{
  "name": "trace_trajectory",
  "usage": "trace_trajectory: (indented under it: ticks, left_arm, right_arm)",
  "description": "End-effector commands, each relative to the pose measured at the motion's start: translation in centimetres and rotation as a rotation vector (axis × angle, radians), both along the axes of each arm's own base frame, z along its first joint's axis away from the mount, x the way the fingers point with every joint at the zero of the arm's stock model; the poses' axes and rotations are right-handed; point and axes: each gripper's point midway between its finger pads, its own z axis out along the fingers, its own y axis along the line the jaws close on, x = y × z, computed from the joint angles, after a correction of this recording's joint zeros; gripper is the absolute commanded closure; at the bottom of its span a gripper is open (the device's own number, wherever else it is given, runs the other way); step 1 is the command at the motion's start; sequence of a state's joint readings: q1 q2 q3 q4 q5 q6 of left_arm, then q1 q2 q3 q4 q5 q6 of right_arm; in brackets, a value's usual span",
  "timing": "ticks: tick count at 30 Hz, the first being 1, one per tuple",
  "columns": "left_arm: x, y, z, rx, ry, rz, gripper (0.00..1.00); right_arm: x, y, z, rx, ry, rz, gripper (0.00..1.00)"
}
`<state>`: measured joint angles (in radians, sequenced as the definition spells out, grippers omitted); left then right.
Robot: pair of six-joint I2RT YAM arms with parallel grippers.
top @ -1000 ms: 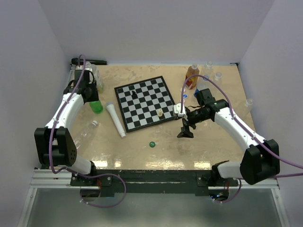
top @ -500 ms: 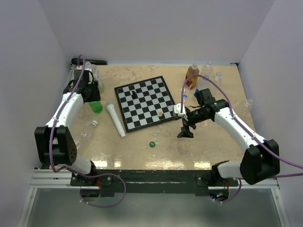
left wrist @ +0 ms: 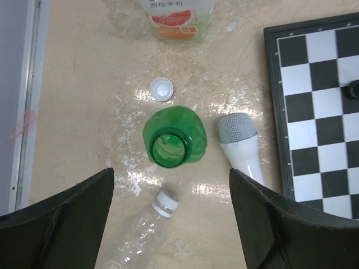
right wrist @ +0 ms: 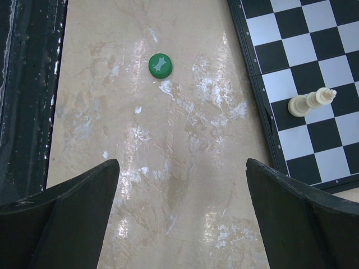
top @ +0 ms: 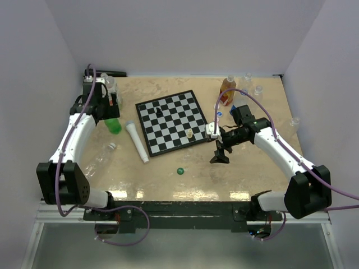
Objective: Unscrew the bottle caps
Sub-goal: Place the plastic bottle at the center of the board, then pick up the bottle cap from the center of the board.
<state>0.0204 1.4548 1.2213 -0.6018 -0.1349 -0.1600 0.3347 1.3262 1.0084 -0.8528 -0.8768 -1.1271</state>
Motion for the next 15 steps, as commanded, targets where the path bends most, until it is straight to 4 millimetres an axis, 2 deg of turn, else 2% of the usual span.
trace_trajectory:
  ticks: [1, 2, 5, 11, 15]
  left_arm:
    - [-0.8, -0.2, 6.0, -0.012, -0.174, -0.017, 0.07]
    - [-1.0, -0.6, 6.5, -0.028, -0.197, -0.029, 0.00]
    - [-2.1, -1.9, 8.0, -0.079, -0.258, -0.074, 0.00]
    - [-4.7, -6.2, 10.6, -0.234, -0.337, -0.260, 0.00]
    - [-6.9, -9.3, 10.0, -0.338, -0.314, -0.389, 0.01]
  right_arm:
    - [0.1, 0.2, 0.5, 0.014, -0.028, 0.014, 0.02]
    - [0.1, 0.2, 0.4, 0.013, -0.025, 0.014, 0.02]
    - [0.1, 0.2, 0.4, 0.012, -0.027, 0.013, 0.02]
    - [0.2, 0.1, 0.5, 0.010, -0.031, 0.012, 0.02]
    - [0.3, 0.1, 0.5, 0.007, -0.033, 0.010, 0.02]
